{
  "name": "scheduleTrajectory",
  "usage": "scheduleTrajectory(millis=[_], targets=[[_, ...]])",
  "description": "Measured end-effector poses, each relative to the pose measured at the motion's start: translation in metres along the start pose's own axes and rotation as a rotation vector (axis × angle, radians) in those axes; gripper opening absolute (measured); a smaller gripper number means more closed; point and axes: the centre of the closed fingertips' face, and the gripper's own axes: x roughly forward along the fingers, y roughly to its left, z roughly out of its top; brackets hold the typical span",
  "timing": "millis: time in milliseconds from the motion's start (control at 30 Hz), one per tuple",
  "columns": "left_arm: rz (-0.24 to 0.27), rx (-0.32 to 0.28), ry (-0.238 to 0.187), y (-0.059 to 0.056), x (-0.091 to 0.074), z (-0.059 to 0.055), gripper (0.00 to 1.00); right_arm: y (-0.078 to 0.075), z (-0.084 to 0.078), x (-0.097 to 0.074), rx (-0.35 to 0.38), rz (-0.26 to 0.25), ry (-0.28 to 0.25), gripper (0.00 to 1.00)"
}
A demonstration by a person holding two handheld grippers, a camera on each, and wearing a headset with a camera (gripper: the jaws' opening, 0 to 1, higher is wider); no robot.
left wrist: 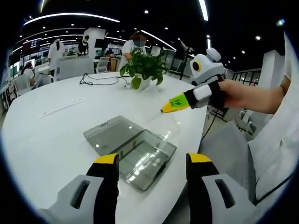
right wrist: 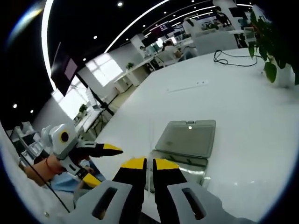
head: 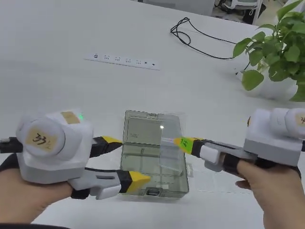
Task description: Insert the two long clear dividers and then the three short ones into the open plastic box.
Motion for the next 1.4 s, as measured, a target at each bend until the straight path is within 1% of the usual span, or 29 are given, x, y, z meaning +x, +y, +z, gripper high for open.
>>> scheduleTrajectory(millis=[67, 100, 133, 167, 233, 300, 333, 400, 433, 500, 567, 633, 800, 900, 967, 1100, 1233, 1333, 1400], targets=[[-0.008, 0.009, 0.007, 0.001, -0.001, -0.003, 0.61, -0.007, -0.001, -0.001, 0.021, -0.03, 0.018, 0.06], [-0.01, 0.018, 0.006, 0.001, -0.001, -0.003, 0.64, -0.009, -0.002, -0.001, 0.037, -0.036, 0.031, 0.06], [-0.011, 0.025, 0.004, 0.001, -0.001, -0.004, 0.66, -0.012, -0.003, -0.001, 0.063, -0.054, 0.048, 0.06], [-0.016, 0.03, 0.004, 0.001, -0.001, -0.005, 0.68, -0.015, -0.004, 0.0, 0.067, -0.062, 0.057, 0.06], [-0.025, 0.037, 0.009, 0.001, -0.001, -0.007, 0.7, -0.017, -0.008, 0.0, 0.091, -0.076, 0.093, 0.06], [-0.035, 0.055, 0.017, 0.002, 0.0, -0.01, 0.72, -0.019, -0.011, 0.002, 0.102, -0.09, 0.116, 0.06], [-0.043, 0.062, 0.02, 0.001, 0.0, -0.011, 0.74, -0.021, -0.015, 0.002, 0.105, -0.105, 0.146, 0.06], [-0.055, 0.075, 0.03, 0.0, 0.0, -0.014, 0.74, -0.025, -0.02, 0.002, 0.104, -0.132, 0.184, 0.06], [-0.058, 0.08, 0.029, 0.001, 0.0, -0.014, 0.74, -0.025, -0.023, 0.003, 0.113, -0.14, 0.211, 0.06], [-0.063, 0.085, 0.03, 0.002, 0.0, -0.016, 0.74, -0.027, -0.028, 0.005, 0.129, -0.149, 0.238, 0.06], [-0.067, 0.08, 0.025, 0.002, -0.001, -0.017, 0.73, -0.029, -0.033, 0.007, 0.166, -0.16, 0.267, 0.06], [-0.076, 0.077, 0.02, 0.001, -0.001, -0.017, 0.73, -0.03, -0.038, 0.01, 0.18, -0.171, 0.296, 0.06], [-0.092, 0.081, 0.028, 0.0, 0.0, -0.023, 0.73, -0.032, -0.045, 0.015, 0.21, -0.183, 0.335, 0.06], [-0.096, 0.074, 0.017, 0.0, 0.0, -0.022, 0.73, -0.036, -0.05, 0.016, 0.236, -0.196, 0.357, 0.06], [-0.097, 0.069, 0.012, 0.001, 0.0, -0.022, 0.73, -0.045, -0.051, 0.019, 0.251, -0.202, 0.361, 0.06], [-0.097, 0.063, 0.011, 0.002, 0.001, -0.024, 0.72, -0.045, -0.056, 0.022, 0.282, -0.206, 0.385, 0.06], [-0.095, 0.053, 0.003, 0.003, 0.001, -0.023, 0.72, -0.051, -0.057, 0.026, 0.285, -0.216, 0.408, 0.06], [-0.093, 0.049, 0.001, 0.004, 0.001, -0.023, 0.71, -0.059, -0.059, 0.028, 0.293, -0.221, 0.425, 0.06], [-0.09, 0.043, 0.0, 0.005, 0.001, -0.023, 0.71, -0.06, -0.062, 0.029, 0.299, -0.221, 0.433, 0.06]])
